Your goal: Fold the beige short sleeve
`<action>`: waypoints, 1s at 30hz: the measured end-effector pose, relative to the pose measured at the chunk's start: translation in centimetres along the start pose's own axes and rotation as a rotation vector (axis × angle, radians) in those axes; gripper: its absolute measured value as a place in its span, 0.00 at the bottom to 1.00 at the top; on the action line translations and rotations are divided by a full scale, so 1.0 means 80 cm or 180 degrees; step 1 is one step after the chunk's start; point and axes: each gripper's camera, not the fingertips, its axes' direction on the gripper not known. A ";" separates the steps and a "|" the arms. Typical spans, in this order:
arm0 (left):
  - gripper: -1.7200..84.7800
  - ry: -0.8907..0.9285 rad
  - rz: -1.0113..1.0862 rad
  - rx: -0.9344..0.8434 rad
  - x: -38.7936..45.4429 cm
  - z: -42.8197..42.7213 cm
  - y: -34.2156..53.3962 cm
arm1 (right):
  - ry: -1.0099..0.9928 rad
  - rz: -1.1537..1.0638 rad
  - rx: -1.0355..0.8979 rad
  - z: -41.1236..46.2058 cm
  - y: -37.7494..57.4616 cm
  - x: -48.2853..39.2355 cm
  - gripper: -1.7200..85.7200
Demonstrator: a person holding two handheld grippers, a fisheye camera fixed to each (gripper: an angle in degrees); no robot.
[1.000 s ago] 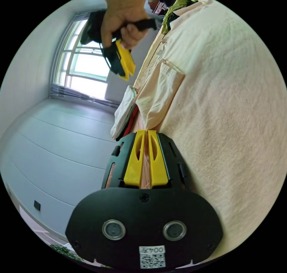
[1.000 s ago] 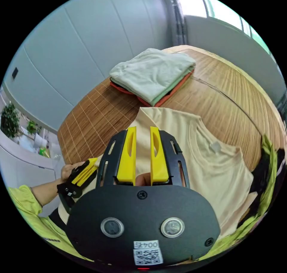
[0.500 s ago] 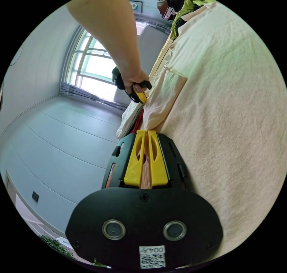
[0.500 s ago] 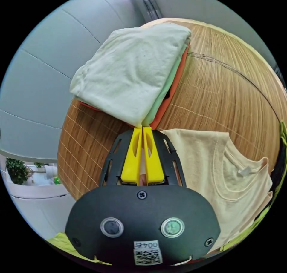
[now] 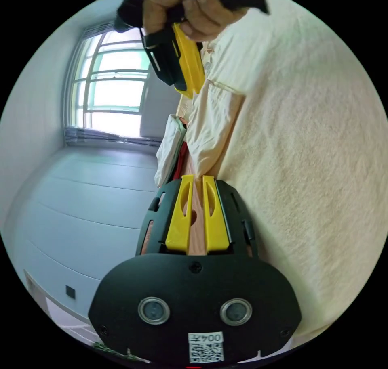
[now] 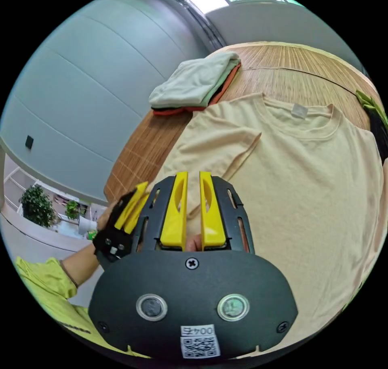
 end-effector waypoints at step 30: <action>0.03 0.1246 -0.0733 -0.0626 -0.110 0.205 -0.135 | 0.0963 0.1015 0.0772 -0.343 0.163 0.136 0.08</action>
